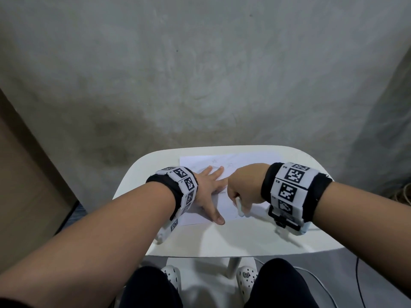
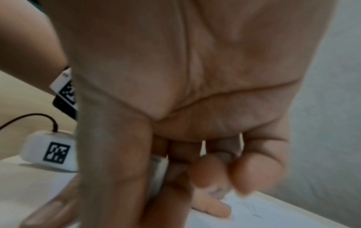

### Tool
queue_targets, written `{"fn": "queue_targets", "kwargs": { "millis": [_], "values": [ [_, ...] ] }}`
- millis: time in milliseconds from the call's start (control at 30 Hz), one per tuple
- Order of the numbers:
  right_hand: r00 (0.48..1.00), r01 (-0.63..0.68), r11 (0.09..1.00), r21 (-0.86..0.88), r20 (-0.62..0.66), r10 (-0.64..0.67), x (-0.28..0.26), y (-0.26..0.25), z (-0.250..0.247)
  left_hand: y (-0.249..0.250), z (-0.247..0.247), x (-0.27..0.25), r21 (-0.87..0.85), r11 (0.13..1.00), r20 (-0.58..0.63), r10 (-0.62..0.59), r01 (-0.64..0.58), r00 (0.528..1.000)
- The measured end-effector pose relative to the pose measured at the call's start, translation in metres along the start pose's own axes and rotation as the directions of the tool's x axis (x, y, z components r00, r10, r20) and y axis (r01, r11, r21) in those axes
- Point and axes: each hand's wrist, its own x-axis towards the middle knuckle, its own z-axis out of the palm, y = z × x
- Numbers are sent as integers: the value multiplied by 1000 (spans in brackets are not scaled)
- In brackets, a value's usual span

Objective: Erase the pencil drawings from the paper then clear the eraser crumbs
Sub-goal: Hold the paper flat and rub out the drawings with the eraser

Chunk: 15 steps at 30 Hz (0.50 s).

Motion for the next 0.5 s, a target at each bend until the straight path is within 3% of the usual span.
{"fn": "queue_targets", "kwargs": {
  "millis": [67, 133, 233, 367, 500],
  "values": [
    [990, 2, 998, 69, -141, 7, 2, 0, 1, -2, 1, 1, -14, 1000, 0, 13, -13, 1000],
    [979, 14, 995, 99, -203, 7, 1, -1, 7, -4, 1, 2, -18, 1000, 5, 14, -14, 1000],
    [986, 30, 996, 85, -168, -15, -6, -1, 19, -7, 2, 2, -11, 1000, 12, 1, -1, 1000],
    [1000, -5, 999, 51, -16, 5, -9, 1, 8, -7, 2, 1, 1, 1000, 29, -8, 8, 1000],
    [990, -3, 996, 84, -143, 15, 6, -1, 0, -10, 1, 1, -11, 1000, 24, 6, -6, 1000]
  ]
}}
